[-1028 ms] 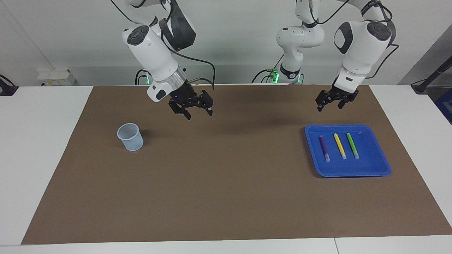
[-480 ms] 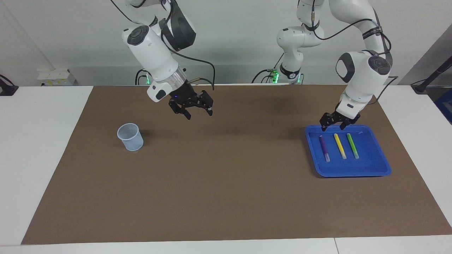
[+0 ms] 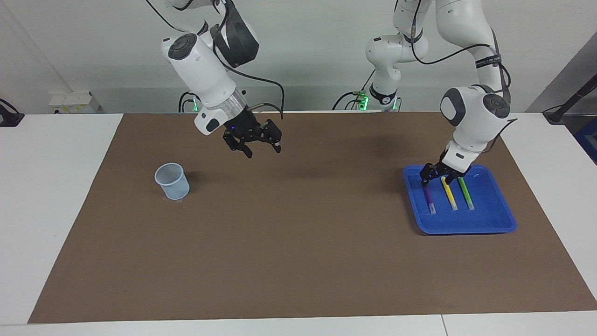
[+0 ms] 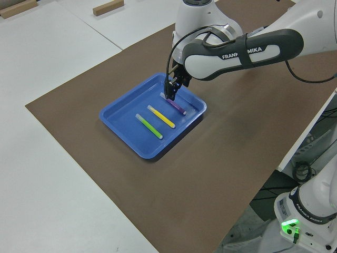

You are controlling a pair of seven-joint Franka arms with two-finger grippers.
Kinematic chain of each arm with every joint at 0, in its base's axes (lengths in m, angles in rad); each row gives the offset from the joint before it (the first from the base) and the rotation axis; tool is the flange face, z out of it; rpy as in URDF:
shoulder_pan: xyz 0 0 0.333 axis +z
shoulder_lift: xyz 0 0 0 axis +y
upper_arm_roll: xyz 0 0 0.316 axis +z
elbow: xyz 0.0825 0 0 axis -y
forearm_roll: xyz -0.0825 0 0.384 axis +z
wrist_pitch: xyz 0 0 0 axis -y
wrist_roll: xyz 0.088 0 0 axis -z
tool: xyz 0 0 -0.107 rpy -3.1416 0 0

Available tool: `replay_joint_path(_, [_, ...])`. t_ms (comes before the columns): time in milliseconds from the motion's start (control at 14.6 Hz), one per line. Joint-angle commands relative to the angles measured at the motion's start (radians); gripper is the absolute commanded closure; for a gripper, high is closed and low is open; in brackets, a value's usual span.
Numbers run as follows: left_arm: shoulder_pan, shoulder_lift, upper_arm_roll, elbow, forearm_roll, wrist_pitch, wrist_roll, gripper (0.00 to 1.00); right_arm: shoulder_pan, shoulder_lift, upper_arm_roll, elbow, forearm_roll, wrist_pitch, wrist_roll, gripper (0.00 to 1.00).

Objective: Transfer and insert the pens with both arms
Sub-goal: 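Close the left gripper on the purple pen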

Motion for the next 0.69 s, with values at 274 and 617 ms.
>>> replay_joint_path(274, [-0.005, 0.108, -0.001, 0.031, -0.016, 0.124, 0.032, 0.06, 0.001, -0.003, 0.000, -0.005, 0.024, 0.015, 0.023, 0.00])
replay_joint_path(617, [-0.005, 0.143, -0.001, 0.031, -0.018, 0.164, 0.034, 0.11, 0.001, -0.003, 0.000, -0.005, 0.024, 0.015, 0.023, 0.00])
